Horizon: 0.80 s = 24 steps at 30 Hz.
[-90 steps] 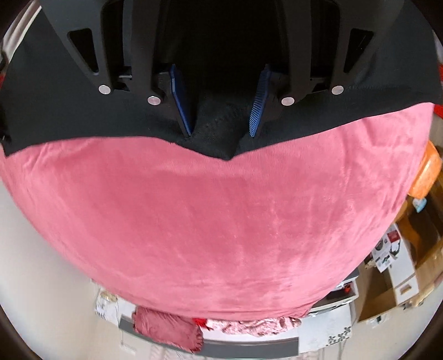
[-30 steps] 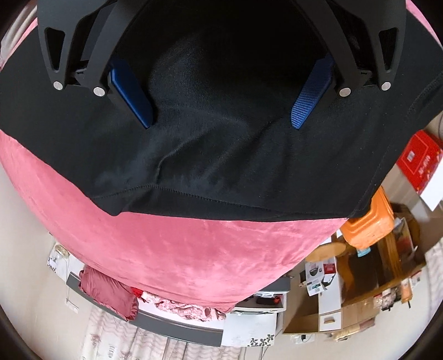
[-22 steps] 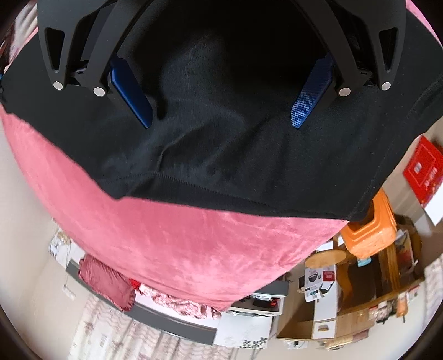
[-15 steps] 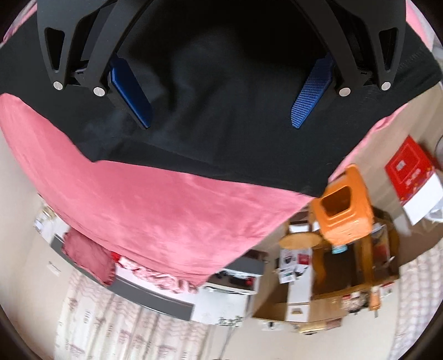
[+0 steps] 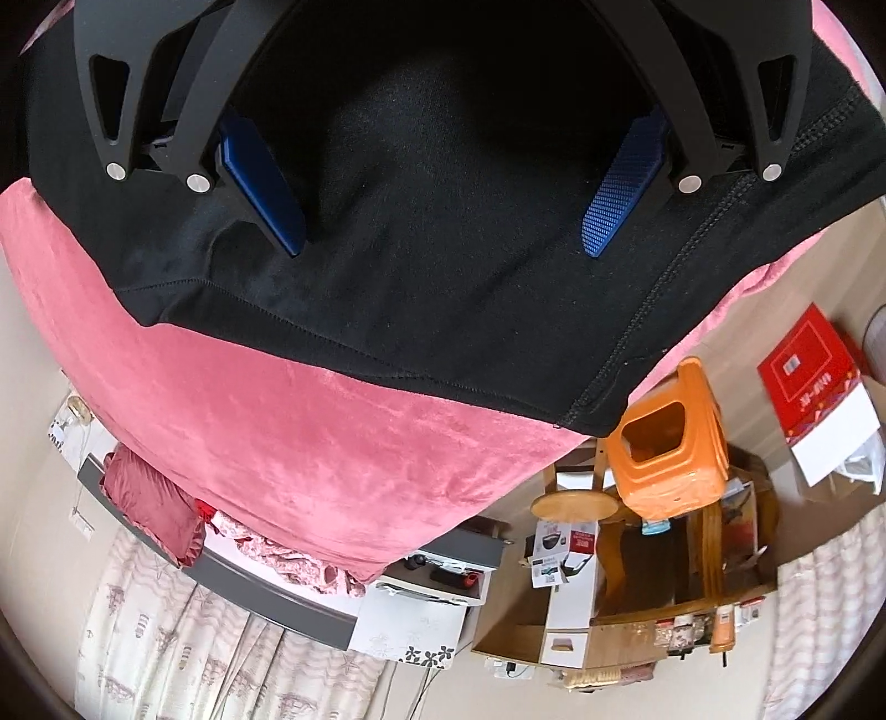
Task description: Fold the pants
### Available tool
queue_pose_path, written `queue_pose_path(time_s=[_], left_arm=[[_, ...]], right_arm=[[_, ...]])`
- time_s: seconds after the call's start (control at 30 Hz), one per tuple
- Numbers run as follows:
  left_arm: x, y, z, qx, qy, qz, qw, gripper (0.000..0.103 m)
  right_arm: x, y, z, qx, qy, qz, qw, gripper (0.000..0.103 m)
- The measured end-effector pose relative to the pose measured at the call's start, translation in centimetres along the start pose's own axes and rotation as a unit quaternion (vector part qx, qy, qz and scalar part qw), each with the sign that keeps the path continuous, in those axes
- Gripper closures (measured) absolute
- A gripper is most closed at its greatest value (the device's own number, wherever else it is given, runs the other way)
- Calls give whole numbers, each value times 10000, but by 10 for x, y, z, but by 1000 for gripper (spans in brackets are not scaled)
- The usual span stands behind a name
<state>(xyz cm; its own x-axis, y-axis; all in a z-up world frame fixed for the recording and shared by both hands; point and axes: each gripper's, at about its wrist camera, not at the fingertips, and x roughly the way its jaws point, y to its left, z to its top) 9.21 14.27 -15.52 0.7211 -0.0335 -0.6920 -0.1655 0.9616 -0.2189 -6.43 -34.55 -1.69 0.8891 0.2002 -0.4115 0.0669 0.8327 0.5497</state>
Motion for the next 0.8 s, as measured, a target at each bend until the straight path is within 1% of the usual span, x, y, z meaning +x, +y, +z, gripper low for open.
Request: queue_pose_path(time_s=[0.1,0.13,0.17,0.3,0.37,0.47,0.57,0.63,0.7,0.8], left_arm=[[1,0,0,28,-7,14,10000,4],[2,-1,-1,57,-9,37,10000,4],[2,-2,0,79,-7,55,10000,4],[4,-5,-1,181,8,144,9997,4],[5,-6,-2,214,12,165,9996,4],[6,-7,-2,244,18,185,9995,4],[6,-7,-2,265,20,202,9994,4],[7,-7,-2,280,25,217,9994,4],[8,-8,-2,289,22,237,9993,4],[9,-8,-2,305,27,253,9992,4]], right_arm=[[29,32,-21,-547,365,96,9978,84],[41,45,-33,-807,475,177,9954,84],[48,53,-40,-938,564,199,9938,84],[82,88,-86,-1689,1081,265,9793,84],[96,98,-106,-1925,1319,308,9719,83],[113,106,-134,-2161,1641,314,9620,81],[121,107,-157,-2294,1859,277,9550,81],[123,100,-168,-2307,1971,249,9525,81],[130,94,-174,-2242,2075,237,9519,80],[128,84,-177,-2175,2141,224,9520,80]])
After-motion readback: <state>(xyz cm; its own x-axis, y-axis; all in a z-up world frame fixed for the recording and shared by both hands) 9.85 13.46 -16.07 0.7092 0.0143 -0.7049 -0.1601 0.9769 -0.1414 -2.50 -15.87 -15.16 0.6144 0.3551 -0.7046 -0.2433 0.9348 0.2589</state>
